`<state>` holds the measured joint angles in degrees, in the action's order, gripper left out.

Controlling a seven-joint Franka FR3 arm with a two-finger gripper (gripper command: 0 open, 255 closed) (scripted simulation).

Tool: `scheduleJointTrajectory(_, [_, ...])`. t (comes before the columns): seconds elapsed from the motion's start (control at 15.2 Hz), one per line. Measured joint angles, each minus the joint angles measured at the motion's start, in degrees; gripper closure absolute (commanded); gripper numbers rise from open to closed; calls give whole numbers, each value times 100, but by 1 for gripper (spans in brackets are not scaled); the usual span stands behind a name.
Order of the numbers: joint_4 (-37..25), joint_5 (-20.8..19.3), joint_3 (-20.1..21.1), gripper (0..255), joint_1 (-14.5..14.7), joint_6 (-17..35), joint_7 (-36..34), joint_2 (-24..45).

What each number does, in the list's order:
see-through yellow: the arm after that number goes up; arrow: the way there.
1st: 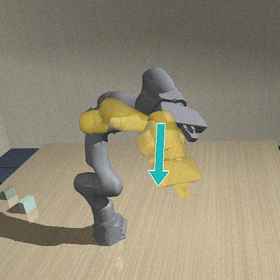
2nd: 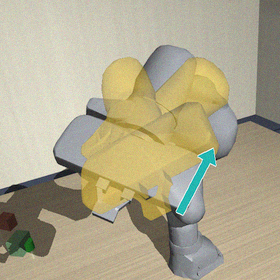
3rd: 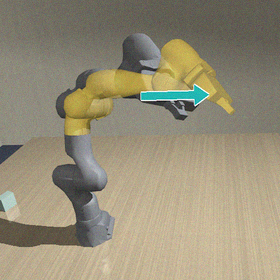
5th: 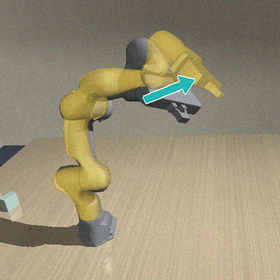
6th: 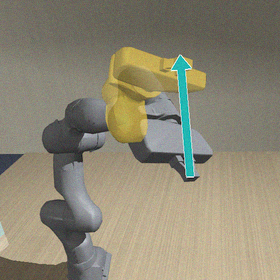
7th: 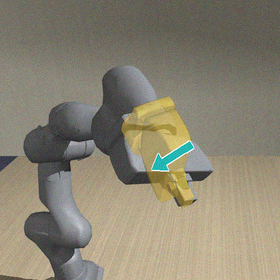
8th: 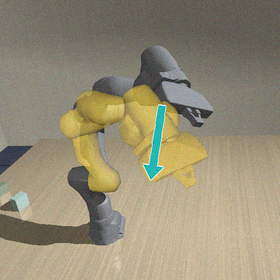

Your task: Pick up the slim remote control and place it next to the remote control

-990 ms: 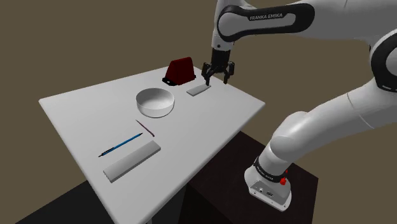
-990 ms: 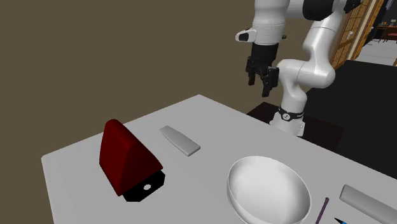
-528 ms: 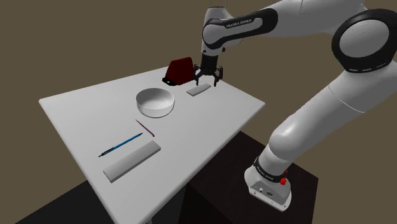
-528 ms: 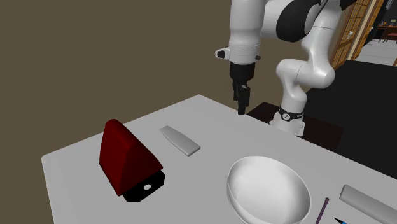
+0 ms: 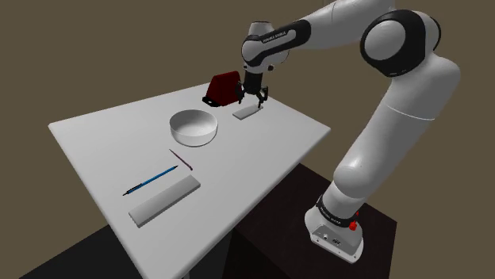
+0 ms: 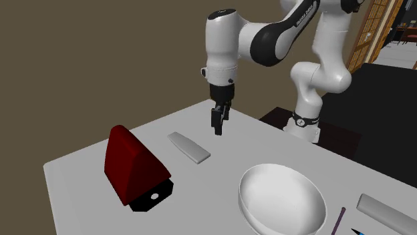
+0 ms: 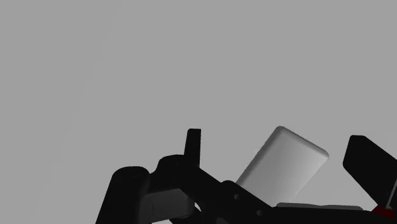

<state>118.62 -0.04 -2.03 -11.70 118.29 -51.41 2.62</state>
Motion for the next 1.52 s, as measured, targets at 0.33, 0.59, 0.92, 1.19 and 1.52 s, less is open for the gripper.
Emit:
scheduleJointTrajectory(0.33, [-705, 110, -209, 0, -175, 265, -683, 879])
scheduleJointTrajectory(0.59, [-1214, 246, -396, 0, -329, 445, -1181, 1498])
scheduleJointTrajectory(0.92, [-1713, 387, -527, 0, -456, 586, -1548, 2090])
scheduleJointTrajectory(1.19, [-1593, 418, -522, 0, -470, 850, -1544, 2233])
scheduleJointTrajectory(1.52, [-1553, 436, -512, 0, -472, 997, -1538, 2340])
